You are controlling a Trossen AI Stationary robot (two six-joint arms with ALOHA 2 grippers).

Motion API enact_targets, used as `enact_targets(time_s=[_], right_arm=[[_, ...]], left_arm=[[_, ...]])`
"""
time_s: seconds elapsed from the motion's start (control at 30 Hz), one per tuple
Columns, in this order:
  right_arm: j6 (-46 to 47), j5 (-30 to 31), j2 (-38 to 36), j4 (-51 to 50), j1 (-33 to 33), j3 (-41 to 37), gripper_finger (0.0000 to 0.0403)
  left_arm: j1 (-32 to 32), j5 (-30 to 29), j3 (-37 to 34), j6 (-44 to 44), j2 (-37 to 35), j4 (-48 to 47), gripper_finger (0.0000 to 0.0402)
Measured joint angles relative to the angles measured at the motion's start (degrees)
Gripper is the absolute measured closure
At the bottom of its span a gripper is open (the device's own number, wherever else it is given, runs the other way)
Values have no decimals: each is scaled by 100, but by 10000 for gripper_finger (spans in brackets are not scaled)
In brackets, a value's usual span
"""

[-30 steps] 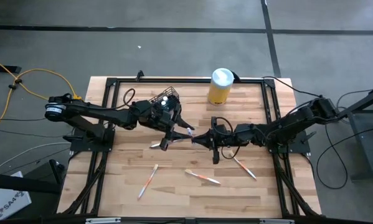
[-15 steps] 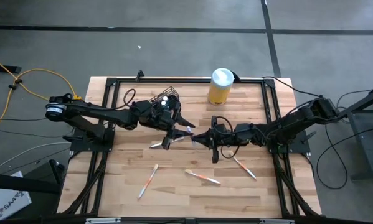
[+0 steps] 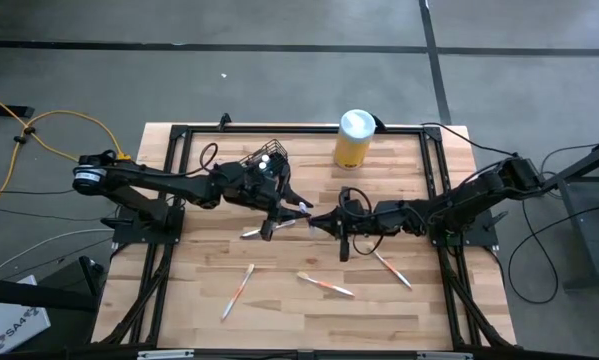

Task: Pick & Place toothbrushing station
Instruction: Put the top right purple toothbrush into the right section of the wire organizer

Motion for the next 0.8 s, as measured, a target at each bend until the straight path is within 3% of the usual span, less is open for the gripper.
enact_targets(time_s=[0.2,0.8], right_arm=[[2,154,0,-80,99,0,399],[131,302,2,-266,115,-2,399]], left_arm=[[-7,-300,0,34,-57,-380,305],[-2,-454,4,105,-374,-978,305]])
